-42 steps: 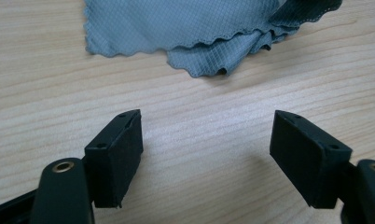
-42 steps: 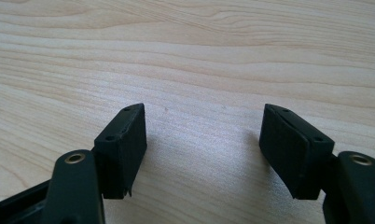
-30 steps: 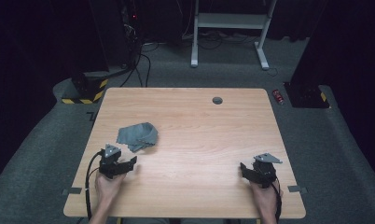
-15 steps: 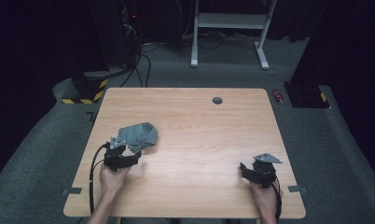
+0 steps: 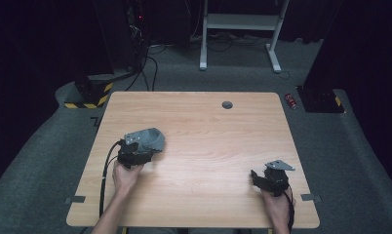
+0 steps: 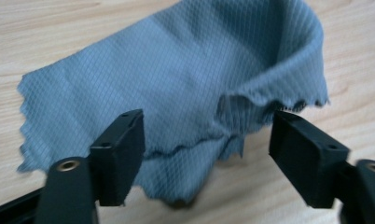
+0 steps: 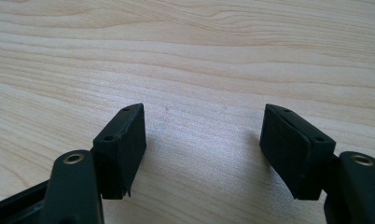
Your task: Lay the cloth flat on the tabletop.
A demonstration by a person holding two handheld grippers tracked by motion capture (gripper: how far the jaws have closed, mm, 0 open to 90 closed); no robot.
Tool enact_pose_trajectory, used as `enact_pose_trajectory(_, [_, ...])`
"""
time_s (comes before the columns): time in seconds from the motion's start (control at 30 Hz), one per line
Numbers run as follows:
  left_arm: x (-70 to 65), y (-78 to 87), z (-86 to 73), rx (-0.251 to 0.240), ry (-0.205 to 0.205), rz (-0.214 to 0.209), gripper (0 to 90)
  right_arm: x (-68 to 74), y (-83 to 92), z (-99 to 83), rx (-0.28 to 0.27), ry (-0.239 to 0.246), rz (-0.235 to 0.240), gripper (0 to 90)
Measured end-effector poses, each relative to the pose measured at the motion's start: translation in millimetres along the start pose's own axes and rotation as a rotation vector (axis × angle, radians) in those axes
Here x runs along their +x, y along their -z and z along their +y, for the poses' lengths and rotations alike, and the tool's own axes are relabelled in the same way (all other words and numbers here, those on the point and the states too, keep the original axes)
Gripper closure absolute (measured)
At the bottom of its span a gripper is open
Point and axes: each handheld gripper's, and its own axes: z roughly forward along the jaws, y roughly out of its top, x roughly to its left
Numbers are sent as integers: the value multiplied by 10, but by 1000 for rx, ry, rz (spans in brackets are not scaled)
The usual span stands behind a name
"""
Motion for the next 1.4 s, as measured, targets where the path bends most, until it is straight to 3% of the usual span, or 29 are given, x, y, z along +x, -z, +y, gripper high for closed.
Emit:
enact_pose_trajectory(0.13, [29,-100,-30,41,11,19,336,0,0,0,0,0,0,311])
enact_pose_trajectory(0.23, [21,-105,-29,33,3,21,400,0,0,0,0,0,0,311])
enact_pose_trajectory(0.33, [20,-108,-31,25,-20,37,528,1,0,0,0,1,0,311])
enact_pose_trajectory(0.6, [18,-97,-28,14,-27,-3,840,1,0,0,0,0,-1,311])
enact_pose_trajectory(0.97, [-87,-21,-9,-35,-41,-95,868,1,0,0,0,1,0,311])
enact_pose_trajectory(1.13, [-186,10,-2,-49,-40,-152,869,1,0,0,0,1,-1,311])
enact_pose_trajectory(1.4, [-419,45,26,-72,-82,-230,870,1,0,0,0,0,0,311])
